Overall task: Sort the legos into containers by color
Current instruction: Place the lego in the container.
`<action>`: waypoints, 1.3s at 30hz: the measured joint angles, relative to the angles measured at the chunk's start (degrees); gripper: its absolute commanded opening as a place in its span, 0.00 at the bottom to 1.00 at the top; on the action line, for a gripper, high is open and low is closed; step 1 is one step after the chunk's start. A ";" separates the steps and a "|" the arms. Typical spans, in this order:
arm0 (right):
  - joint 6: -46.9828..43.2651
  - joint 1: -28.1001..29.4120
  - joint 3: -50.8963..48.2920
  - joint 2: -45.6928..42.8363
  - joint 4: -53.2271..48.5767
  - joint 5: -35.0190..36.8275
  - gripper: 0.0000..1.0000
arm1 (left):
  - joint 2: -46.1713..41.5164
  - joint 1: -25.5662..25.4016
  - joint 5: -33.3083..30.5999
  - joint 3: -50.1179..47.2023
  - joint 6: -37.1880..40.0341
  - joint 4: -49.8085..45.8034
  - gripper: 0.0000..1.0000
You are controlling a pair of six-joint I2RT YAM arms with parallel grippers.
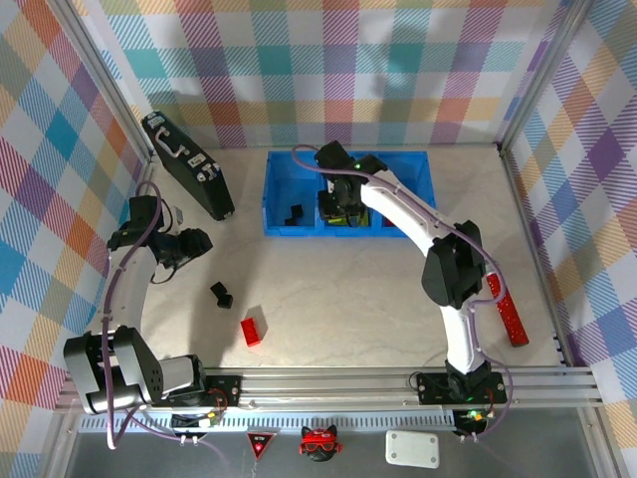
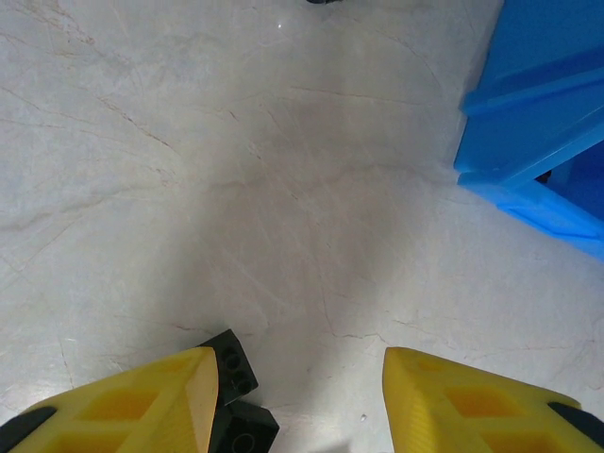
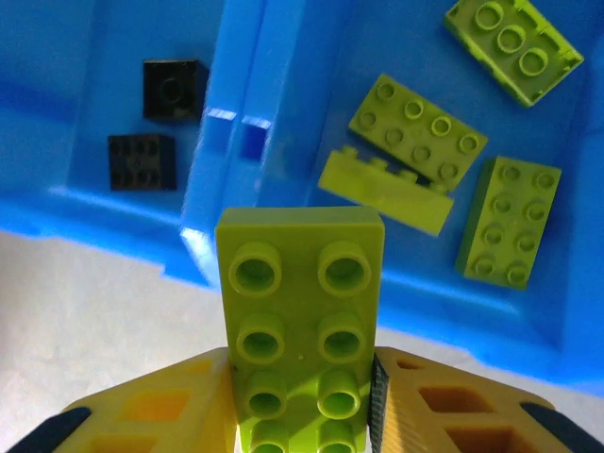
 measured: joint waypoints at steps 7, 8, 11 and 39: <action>-0.55 -2.54 7.41 7.78 -0.50 -0.04 0.40 | -0.33 0.00 -0.04 -0.02 0.00 0.11 0.49; -0.63 -2.93 8.39 8.48 -0.52 -0.11 0.40 | -0.42 0.00 -0.09 -0.02 0.00 0.11 0.49; -0.87 -4.15 10.60 10.27 0.00 -0.35 0.40 | -0.57 0.00 -0.17 -0.02 0.00 0.11 0.49; -1.25 -9.84 21.64 23.34 7.82 -5.14 0.43 | -0.68 0.00 -2.14 -0.11 0.00 0.13 0.49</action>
